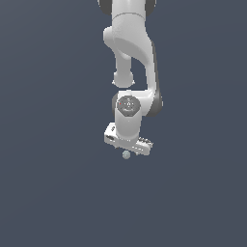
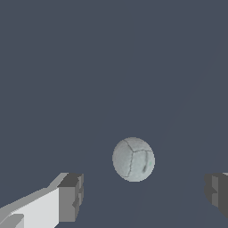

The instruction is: Pick up the object and move it to a goal position.

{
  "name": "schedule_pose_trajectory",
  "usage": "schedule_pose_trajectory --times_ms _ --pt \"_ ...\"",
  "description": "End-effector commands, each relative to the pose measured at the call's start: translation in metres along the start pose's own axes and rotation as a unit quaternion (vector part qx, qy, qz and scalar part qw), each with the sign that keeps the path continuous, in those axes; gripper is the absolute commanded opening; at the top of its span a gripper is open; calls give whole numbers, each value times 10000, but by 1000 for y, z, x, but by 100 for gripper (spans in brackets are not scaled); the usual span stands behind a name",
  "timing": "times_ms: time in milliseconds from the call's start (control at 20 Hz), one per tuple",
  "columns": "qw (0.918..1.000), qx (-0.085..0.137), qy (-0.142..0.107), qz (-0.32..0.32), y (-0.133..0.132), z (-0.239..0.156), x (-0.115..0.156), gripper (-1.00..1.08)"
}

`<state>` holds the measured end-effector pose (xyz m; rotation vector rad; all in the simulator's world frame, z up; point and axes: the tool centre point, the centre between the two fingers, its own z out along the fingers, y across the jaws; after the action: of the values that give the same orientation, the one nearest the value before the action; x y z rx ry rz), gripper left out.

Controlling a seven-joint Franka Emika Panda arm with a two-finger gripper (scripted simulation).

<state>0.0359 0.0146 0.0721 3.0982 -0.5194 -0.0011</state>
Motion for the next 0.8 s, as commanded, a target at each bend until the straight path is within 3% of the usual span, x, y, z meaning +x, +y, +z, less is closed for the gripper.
schedule_pose_trajectory --times_ms 0,750 --pt "10000 0 0 0 0 0 0 100" --pt "10000 1 3 25 0 50 0 100"
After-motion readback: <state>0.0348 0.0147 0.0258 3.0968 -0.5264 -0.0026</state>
